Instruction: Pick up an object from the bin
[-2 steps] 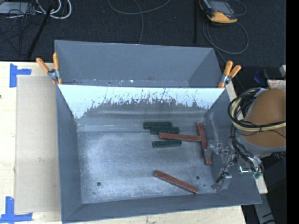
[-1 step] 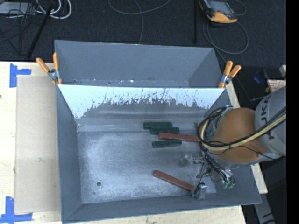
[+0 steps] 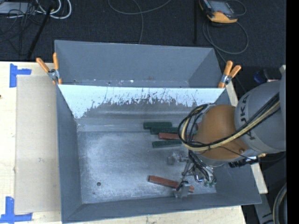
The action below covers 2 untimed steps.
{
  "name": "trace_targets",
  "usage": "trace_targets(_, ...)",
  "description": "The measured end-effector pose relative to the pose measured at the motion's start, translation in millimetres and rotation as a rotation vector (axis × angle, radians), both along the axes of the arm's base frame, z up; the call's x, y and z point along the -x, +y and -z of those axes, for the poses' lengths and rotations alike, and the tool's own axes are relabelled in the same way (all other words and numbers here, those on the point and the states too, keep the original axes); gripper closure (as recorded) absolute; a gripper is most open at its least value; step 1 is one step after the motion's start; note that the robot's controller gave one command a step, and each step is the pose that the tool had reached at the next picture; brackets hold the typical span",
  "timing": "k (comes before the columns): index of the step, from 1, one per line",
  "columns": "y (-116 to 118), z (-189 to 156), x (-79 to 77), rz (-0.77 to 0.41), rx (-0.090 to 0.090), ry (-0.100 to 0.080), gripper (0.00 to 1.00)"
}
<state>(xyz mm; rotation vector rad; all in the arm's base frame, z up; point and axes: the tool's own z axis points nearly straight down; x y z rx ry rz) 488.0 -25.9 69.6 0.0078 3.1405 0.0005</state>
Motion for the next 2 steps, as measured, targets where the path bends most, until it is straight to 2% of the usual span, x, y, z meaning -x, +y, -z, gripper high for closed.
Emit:
trace_targets(1, -1.1, 0.2, 0.5, -0.003, 0.000, 0.002, 1.00)
trace_targets(2, 1.1, -187.5, -12.2, -0.021, 0.001, -0.008, 1.00)
